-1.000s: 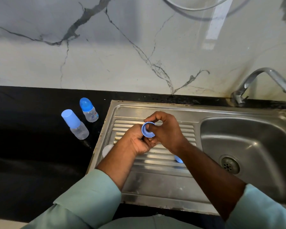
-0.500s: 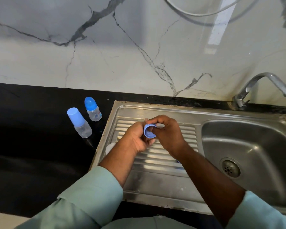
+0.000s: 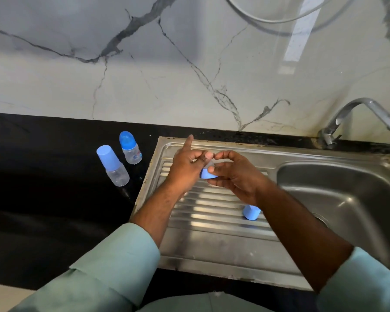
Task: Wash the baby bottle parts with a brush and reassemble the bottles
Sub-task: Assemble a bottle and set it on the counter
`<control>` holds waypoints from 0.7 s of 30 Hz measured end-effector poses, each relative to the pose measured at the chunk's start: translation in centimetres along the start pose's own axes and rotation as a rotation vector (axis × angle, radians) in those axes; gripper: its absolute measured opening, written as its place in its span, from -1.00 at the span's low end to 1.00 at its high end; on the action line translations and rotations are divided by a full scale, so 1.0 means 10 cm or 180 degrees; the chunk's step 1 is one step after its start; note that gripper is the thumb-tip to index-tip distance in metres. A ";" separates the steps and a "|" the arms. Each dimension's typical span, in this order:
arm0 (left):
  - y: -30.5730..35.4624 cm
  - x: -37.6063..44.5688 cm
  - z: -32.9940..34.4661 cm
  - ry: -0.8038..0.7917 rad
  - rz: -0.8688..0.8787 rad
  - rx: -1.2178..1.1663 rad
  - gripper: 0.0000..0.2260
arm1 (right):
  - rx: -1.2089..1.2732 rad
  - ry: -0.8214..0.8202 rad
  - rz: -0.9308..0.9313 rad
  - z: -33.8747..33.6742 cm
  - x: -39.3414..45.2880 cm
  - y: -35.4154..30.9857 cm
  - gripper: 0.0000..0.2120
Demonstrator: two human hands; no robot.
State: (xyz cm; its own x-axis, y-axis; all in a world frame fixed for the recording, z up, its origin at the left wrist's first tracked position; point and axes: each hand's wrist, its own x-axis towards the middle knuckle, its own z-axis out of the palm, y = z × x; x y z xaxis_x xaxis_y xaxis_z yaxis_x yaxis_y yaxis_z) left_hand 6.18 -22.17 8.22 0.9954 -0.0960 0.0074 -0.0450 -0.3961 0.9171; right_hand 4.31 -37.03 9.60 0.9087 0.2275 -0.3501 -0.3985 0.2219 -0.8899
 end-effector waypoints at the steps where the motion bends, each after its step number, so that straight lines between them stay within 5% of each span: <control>1: 0.00 -0.01 0.00 -0.0002 -0.0004 0.0041 -0.76 | -0.0288 0.0030 -0.0082 0.00 0.01 -0.01 -0.59; 4: -0.04 -0.06 0.02 0.0027 -0.0102 0.0108 -0.72 | -0.1521 0.0070 -0.0429 0.01 0.05 -0.01 -0.42; 6: -0.06 -0.12 -0.04 0.0004 -0.0012 0.0265 -0.60 | -0.2719 0.0148 -0.0720 -0.03 0.11 0.04 -0.48; 9: -0.22 -0.24 -0.31 -0.0305 0.0143 0.1692 -0.27 | -0.4381 0.0219 -0.1401 -0.18 0.13 -0.02 -0.64; 13: -0.55 -0.57 -0.62 -0.1058 -0.0329 0.2798 -0.04 | -0.2724 0.1189 -0.2087 -0.21 0.04 -0.04 -0.76; 15: -0.76 -0.68 -0.59 -0.1137 -0.0522 0.2791 -0.02 | -0.3073 0.1147 -0.1925 -0.17 0.11 0.23 -0.81; 17: -0.96 -0.73 -0.52 -0.0896 -0.0439 0.2591 -0.16 | -0.4062 0.0473 -0.0826 -0.16 0.18 0.55 -0.70; 18: -1.03 -0.72 -0.52 -0.0723 -0.0369 0.2363 -0.27 | -0.4143 0.0548 -0.0559 -0.14 0.16 0.60 -0.69; 21: -0.99 -0.68 -0.57 -0.0006 -0.0034 0.1550 -0.50 | -0.3348 0.0970 -0.1202 -0.06 0.14 0.53 -0.67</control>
State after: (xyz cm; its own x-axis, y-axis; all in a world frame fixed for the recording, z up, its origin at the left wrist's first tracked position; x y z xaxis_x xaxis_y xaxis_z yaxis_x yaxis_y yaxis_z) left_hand 0.37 -12.44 1.35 0.9959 -0.0909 -0.0021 -0.0697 -0.7782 0.6241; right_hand 3.57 -36.06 4.20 0.9971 0.0453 0.0612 0.0753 -0.7040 -0.7062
